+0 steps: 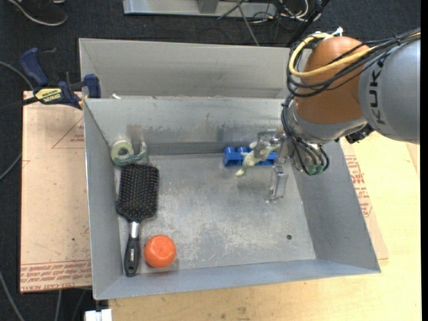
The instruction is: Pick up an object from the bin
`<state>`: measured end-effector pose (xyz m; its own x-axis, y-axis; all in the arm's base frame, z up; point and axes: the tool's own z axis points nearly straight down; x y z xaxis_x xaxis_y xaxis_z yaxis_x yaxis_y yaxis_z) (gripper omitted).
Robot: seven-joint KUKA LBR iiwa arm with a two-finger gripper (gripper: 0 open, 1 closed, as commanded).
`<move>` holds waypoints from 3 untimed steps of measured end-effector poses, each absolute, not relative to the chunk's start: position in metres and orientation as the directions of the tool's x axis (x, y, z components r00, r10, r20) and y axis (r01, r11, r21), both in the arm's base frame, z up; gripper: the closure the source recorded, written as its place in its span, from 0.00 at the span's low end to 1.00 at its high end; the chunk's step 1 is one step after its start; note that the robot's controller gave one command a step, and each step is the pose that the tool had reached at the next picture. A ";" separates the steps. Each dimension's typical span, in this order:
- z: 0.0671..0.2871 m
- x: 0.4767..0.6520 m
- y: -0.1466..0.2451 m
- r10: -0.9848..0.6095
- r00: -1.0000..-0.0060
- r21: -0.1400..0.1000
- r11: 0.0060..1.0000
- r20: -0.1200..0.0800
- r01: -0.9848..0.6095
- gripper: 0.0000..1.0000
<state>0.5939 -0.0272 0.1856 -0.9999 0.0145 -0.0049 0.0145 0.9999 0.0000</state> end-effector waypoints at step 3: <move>0.152 0.613 0.046 -0.006 -1.000 0.001 1.000 -0.006 -0.006 1.00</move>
Offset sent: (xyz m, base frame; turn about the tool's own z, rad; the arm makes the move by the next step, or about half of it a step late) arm 0.0411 0.0600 -0.0307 -0.0572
